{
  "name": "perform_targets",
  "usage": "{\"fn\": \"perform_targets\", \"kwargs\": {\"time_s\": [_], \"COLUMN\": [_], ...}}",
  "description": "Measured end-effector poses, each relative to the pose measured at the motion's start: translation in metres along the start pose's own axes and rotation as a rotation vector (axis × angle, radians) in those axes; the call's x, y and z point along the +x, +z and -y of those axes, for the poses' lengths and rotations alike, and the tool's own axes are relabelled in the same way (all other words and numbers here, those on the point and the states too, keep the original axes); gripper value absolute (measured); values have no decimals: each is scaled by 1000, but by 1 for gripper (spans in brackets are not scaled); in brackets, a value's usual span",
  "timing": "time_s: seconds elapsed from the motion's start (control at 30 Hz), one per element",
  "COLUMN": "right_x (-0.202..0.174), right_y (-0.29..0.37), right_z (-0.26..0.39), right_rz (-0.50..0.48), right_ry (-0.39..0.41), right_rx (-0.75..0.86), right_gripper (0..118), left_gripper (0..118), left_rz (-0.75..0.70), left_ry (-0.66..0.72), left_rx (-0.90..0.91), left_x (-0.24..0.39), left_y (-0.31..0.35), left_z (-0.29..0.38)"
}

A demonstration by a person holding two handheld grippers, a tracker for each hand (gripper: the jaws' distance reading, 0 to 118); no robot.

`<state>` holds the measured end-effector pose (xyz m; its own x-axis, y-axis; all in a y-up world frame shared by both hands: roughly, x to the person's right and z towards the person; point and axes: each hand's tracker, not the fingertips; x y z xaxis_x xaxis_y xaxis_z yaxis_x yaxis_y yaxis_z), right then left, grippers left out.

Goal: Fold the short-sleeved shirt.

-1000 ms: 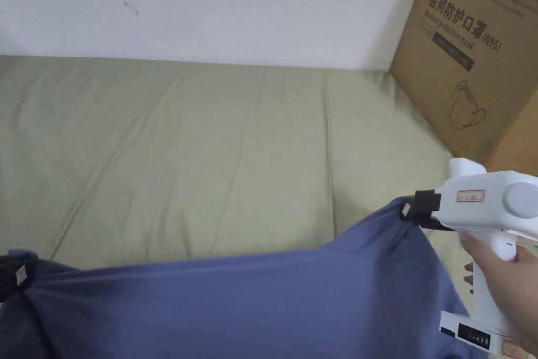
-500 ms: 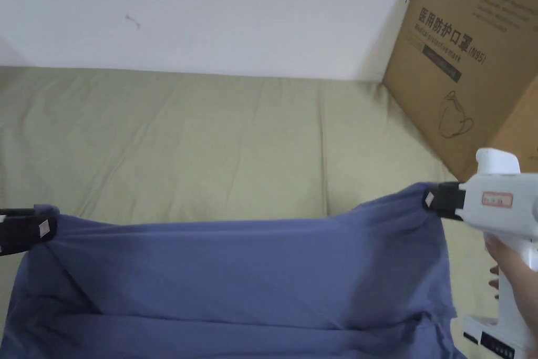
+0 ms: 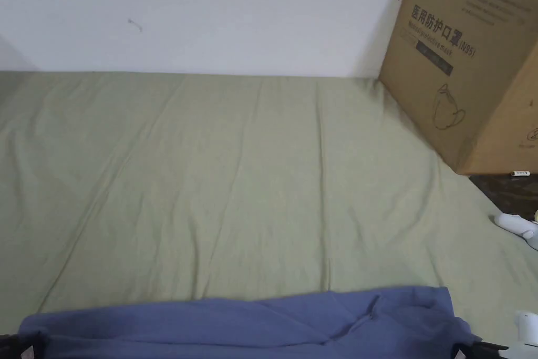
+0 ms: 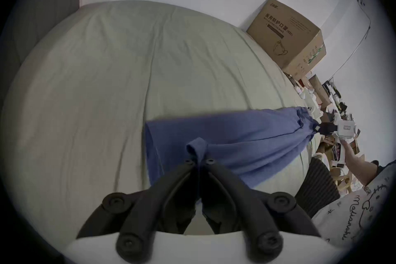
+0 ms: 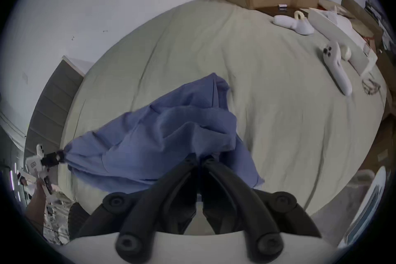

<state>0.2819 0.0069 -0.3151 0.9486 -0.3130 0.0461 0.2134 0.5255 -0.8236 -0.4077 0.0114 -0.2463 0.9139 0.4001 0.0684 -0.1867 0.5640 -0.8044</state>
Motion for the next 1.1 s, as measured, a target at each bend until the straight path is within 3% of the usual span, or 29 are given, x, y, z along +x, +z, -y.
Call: {"fn": "perform_targets", "kwargs": {"time_s": [0.03,0.07,0.1,0.13,0.17,0.2,0.4,0.6,0.67,0.7,0.73,0.77,0.8,0.83,1.1], "right_x": [-4,-7,-12,-16,-22,-29,-89,-147,-160,-168,-173,-176,-181,-184,-187], "right_y": [5,10,17,23,29,38,94,123,121,118,118,118,117,116,112], "right_z": [1,-1,-5,-8,-10,-14,-35,-28,-24,-26,-24,-23,-23,-26,-34], "right_rz": [-6,-1,7,7,6,1,-136,-116,-72,-63,-76,-82,-68,-39,-5], "right_ry": [-6,0,13,25,40,74,218,317,348,362,370,377,387,406,390], "right_rx": [39,64,99,126,143,175,417,750,798,811,820,833,835,825,780], "right_gripper": [16,32,68,94,110,115,115,114,113,107,93,63,10,2,2], "left_gripper": [23,47,91,115,118,115,116,118,111,100,79,47,2,0,0], "left_rz": [-8,-28,-66,-75,-68,-62,-43,-196,-256,-282,-296,-299,-302,-333,-313], "left_ry": [3,7,11,22,30,29,-33,-168,-227,-251,-264,-266,-271,-265,-183], "left_rx": [10,31,63,86,110,170,454,707,764,782,787,783,774,759,774], "left_x": [3,4,7,10,13,19,97,185,208,218,226,231,230,233,242], "left_y": [4,8,14,20,27,42,91,101,94,90,85,80,74,68,59], "left_z": [4,6,7,5,4,3,-30,-28,-25,-23,-22,-22,-24,-25,-27]}}
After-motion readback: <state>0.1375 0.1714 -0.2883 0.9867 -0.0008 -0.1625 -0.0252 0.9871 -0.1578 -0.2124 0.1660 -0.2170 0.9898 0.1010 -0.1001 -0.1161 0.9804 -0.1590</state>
